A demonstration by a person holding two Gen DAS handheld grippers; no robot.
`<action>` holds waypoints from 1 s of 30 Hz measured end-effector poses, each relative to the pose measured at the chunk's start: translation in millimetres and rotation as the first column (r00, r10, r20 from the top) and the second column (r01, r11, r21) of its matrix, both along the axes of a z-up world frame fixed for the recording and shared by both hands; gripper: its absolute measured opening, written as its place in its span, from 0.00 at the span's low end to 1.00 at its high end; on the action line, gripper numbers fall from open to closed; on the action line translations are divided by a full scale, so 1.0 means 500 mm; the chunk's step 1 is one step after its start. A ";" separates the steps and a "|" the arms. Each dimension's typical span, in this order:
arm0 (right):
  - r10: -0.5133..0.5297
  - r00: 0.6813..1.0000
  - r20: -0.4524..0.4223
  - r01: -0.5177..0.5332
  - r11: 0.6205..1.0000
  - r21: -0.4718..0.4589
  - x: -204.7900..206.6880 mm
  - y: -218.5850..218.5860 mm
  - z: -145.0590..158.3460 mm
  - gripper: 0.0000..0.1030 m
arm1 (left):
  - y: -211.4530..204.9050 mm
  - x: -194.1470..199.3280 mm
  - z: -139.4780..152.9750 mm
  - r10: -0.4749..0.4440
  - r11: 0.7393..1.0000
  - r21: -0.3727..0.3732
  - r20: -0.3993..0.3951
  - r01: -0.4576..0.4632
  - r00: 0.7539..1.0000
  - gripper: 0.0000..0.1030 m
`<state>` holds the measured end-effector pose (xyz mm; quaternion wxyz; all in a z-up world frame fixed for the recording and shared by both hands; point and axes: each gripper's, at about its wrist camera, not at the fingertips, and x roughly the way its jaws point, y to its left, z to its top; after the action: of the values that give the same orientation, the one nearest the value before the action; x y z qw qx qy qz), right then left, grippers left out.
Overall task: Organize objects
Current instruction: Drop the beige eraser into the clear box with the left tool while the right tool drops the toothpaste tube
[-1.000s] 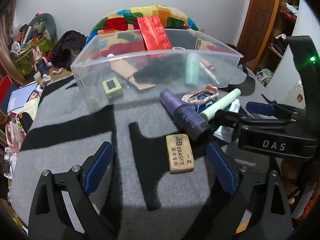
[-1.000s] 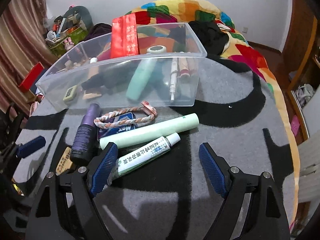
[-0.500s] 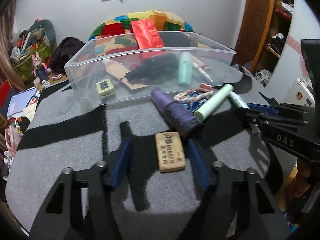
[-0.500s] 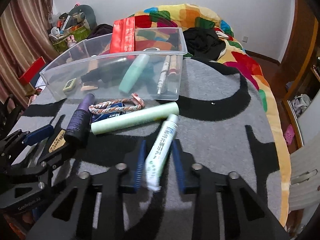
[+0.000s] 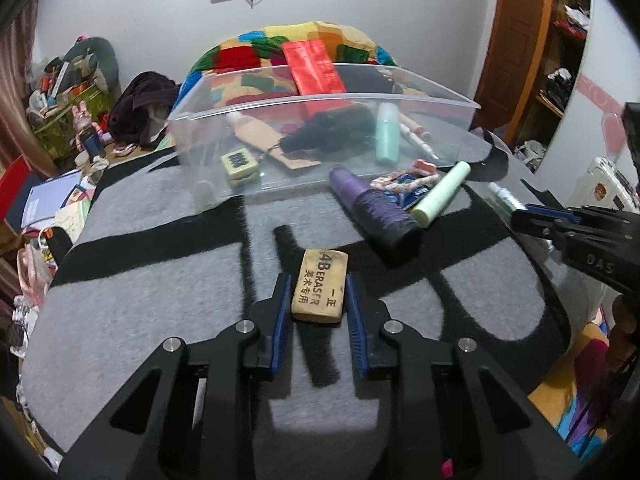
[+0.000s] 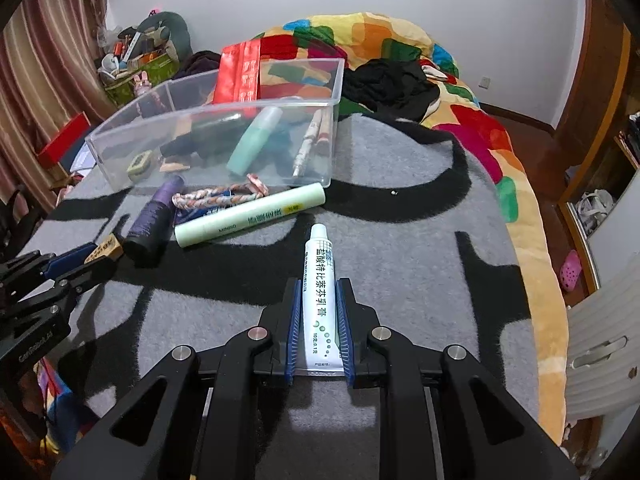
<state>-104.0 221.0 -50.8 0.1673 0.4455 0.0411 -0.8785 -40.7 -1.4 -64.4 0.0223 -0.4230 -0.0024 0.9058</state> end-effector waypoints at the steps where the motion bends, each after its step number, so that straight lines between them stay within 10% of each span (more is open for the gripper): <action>1: 0.000 1.000 -0.005 0.000 1.000 -0.008 0.000 0.001 0.006 0.15 | -0.006 0.000 0.003 0.008 1.000 0.002 -0.001 -0.008 1.000 0.25; 19: 0.065 0.976 -0.207 -0.085 0.993 -0.085 -0.025 -0.067 0.146 0.15 | -0.082 -0.049 0.127 0.067 0.994 0.098 -0.143 -0.054 0.987 0.12; 24: 0.059 0.971 -0.230 -0.082 0.992 -0.093 -0.052 -0.074 0.163 0.15 | -0.108 -0.050 0.076 0.063 0.989 0.136 -0.039 -0.057 0.997 0.44; 30: 0.051 0.976 -0.213 -0.079 0.989 -0.126 -0.096 -0.077 0.169 0.15 | -0.107 -0.069 0.006 0.059 0.985 0.157 0.078 -0.070 0.995 0.47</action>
<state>-152.1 182.6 33.5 0.2202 0.3371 0.0140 -0.9153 -75.3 -54.8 -61.2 0.0266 -0.4525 -0.0896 0.8868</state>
